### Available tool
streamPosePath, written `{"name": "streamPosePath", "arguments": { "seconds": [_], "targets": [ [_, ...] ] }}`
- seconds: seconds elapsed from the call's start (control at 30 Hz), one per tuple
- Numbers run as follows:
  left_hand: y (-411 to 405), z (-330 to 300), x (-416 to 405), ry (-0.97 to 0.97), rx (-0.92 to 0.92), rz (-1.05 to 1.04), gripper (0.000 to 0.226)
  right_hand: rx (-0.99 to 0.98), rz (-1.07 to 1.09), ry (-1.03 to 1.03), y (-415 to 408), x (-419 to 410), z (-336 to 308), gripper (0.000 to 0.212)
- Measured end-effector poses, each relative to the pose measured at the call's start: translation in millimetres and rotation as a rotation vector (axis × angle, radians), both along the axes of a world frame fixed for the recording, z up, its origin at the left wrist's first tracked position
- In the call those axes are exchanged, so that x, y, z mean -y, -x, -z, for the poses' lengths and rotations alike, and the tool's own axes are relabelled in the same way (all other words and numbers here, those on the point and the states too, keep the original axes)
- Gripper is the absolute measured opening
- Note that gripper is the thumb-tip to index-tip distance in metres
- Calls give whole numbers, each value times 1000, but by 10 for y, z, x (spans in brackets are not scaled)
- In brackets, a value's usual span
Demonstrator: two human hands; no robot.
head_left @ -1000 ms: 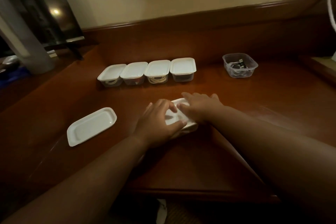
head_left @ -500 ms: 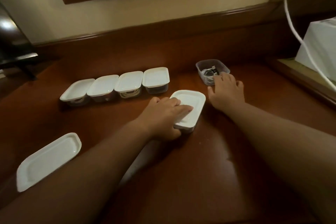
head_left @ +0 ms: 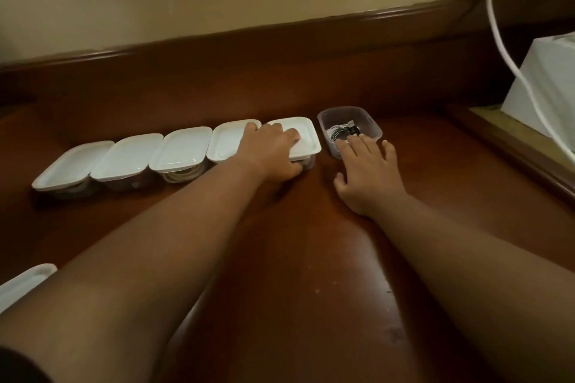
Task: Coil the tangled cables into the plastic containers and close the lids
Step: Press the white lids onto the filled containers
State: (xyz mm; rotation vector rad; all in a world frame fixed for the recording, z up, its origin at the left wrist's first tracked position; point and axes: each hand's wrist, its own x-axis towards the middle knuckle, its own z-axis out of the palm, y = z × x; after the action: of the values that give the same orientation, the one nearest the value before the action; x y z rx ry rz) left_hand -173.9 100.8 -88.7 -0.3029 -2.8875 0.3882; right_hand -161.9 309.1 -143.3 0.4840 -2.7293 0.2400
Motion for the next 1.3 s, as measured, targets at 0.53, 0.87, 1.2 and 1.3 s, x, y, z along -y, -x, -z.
{"name": "streamPosePath", "arguments": {
  "seconds": [0.53, 0.87, 1.2, 1.3],
  "targets": [
    [-117, 44, 77, -144, 100, -73, 89, -127, -62, 16, -119, -16, -33, 40],
    [-1779, -144, 664, -151, 10, -235, 55, -35, -191, -170, -695, 134, -165, 37],
    [-3287, 12, 1805, -197, 104, -599, 37, -6, -557, -18, -2013, 592, -194, 34],
    [-3602, 99, 2026, -182, 120, -665, 44, 6, -675, -141, -2339, 647, -224, 55]
  ]
}}
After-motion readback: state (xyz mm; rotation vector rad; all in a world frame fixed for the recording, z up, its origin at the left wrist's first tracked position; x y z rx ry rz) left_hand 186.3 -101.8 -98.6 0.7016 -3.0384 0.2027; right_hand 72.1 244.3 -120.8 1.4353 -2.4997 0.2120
